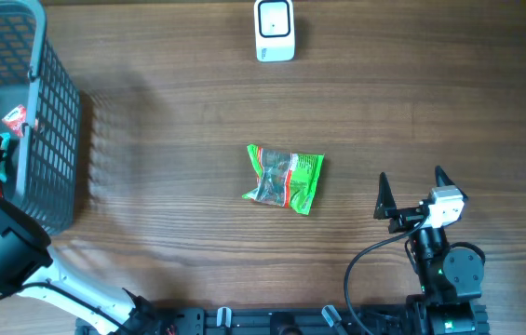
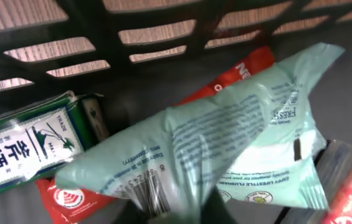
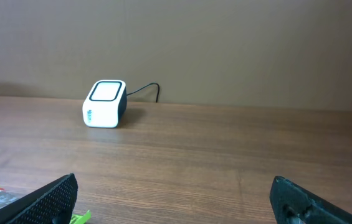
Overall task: Scan the item barcode
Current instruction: 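Reach the left gripper into the basket and grasp the mint-green pack, then place the mint-green pack on the table left of the green bag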
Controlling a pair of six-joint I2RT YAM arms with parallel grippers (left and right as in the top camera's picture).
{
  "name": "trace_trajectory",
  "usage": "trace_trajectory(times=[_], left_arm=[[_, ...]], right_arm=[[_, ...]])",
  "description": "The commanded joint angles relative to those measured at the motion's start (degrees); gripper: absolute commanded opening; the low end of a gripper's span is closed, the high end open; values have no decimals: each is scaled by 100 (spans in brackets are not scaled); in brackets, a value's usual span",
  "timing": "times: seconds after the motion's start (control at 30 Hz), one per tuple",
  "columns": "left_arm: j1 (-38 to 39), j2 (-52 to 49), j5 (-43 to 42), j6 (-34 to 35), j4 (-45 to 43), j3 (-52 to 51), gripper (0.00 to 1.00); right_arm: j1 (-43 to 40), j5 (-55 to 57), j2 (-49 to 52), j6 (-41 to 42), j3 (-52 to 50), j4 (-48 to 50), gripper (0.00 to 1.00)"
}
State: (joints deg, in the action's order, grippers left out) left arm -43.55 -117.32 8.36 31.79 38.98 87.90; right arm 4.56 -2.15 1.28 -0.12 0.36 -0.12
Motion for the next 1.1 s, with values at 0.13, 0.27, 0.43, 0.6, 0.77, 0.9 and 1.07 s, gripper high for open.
trace_trajectory(times=[0.13,0.27,0.43,0.6,0.77,0.9,1.07], left_arm=[[-28,1768,-308,186,243,-160,5],[37,3265,-2697,212,319,-160,4],[769,4389,-3936,-258,1403,-160,4],[2398,4358,-3185,-1235,2962,-229,9],[3875,4282,-2389,-1169,2855,-1486,9],[4756,4251,-2389,-442,1263,-3368,12],[5333,3941,-2212,-105,-131,-4531,25]], right_arm=[[-13,-70,-26,15,-4,15,100],[-13,-70,-26,15,-4,15,100],[-13,-72,-26,15,-4,15,100],[-13,-70,-26,15,-4,15,100],[-13,-70,-26,15,-4,15,100],[-13,-70,-26,15,-4,15,100],[-13,-70,-26,15,-4,15,100]])
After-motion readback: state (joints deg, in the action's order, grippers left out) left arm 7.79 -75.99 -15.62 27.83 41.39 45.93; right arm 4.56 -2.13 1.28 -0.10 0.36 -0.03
